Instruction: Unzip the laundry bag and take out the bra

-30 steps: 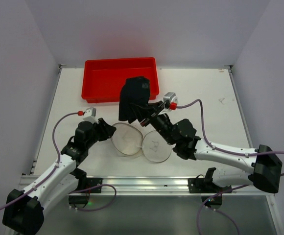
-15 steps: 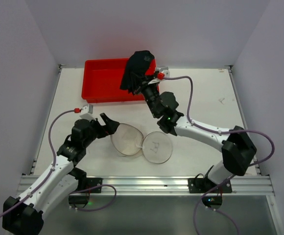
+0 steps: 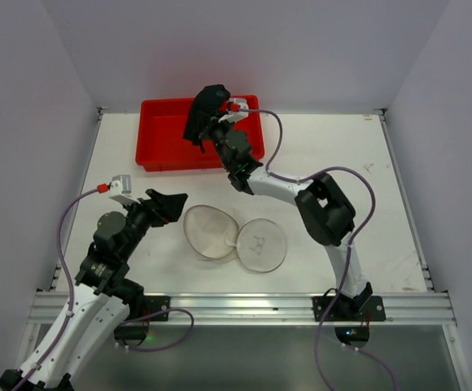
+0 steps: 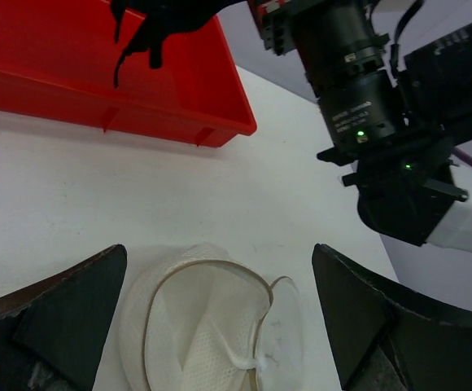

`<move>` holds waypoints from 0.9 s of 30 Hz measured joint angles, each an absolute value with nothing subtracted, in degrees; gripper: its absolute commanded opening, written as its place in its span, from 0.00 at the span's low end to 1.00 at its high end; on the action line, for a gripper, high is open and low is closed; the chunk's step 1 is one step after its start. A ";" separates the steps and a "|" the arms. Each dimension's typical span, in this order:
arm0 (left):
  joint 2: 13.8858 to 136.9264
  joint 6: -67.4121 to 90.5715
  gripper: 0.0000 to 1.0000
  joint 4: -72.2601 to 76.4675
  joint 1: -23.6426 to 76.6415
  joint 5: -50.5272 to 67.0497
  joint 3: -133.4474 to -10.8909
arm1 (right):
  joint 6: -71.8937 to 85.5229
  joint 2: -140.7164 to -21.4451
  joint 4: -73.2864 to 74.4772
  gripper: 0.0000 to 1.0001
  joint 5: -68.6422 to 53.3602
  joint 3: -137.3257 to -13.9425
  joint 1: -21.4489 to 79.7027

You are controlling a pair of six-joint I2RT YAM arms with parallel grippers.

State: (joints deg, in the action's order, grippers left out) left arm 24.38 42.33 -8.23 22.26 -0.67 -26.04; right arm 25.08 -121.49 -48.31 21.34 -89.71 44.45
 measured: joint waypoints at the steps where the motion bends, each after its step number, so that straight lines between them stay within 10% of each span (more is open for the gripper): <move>1: 24.43 42.24 1.00 -8.25 22.26 -0.91 -26.04 | 27.22 -124.01 -48.34 0.00 20.97 -91.55 44.18; 10: 25.45 39.83 1.00 -11.42 22.26 -5.21 -27.14 | 45.19 -139.44 -45.30 0.01 13.34 -102.45 40.45; 23: 24.58 39.81 1.00 -11.68 22.26 -8.36 -27.14 | 54.46 -142.19 -36.42 0.59 6.63 -104.51 33.98; 27: 26.06 39.90 1.00 -11.51 22.26 -8.34 -27.14 | 54.13 -139.28 -33.28 0.60 5.76 -101.69 32.82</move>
State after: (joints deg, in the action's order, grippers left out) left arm 26.06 39.90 -11.51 22.26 -8.34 -27.14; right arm 54.13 -139.28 -33.28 5.76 -101.69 32.82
